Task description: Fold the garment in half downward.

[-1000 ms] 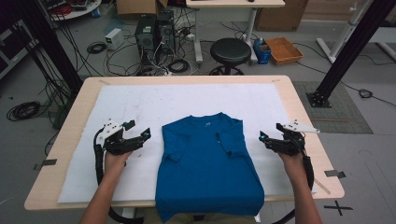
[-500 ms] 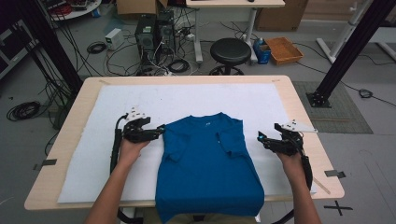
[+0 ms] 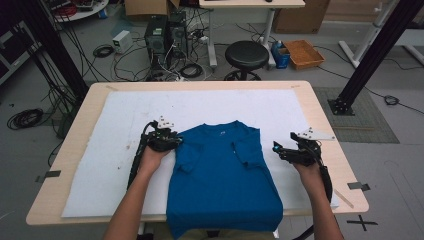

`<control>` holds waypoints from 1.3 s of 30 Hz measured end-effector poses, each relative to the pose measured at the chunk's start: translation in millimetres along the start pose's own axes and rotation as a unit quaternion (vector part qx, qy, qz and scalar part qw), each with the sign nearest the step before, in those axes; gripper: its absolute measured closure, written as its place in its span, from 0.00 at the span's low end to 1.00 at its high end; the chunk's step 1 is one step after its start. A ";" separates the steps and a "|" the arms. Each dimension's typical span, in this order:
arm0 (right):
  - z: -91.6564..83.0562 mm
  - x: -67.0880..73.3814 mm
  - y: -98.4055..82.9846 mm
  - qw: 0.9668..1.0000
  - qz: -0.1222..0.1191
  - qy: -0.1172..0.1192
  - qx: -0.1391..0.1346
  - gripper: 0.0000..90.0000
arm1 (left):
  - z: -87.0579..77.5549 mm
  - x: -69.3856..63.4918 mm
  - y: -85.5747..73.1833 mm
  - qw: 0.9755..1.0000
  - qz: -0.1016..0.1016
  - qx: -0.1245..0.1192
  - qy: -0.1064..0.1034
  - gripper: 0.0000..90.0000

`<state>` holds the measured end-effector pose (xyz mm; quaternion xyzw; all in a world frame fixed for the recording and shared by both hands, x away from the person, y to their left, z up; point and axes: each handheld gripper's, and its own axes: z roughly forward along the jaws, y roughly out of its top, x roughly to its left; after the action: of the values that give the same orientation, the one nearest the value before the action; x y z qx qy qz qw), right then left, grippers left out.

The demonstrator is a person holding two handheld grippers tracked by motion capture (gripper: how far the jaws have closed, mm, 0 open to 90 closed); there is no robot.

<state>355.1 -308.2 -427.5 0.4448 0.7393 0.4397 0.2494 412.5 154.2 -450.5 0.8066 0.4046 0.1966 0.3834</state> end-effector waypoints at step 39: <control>101.0 4.7 64.9 0.994 -0.030 -0.021 0.103 0.97 | -6.2 33.2 27.2 0.986 -0.142 -0.090 -0.011 0.97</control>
<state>458.0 -246.7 -420.2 0.4550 0.7885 0.3439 0.2302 442.0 173.4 -425.2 0.7055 0.4912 0.1671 0.4827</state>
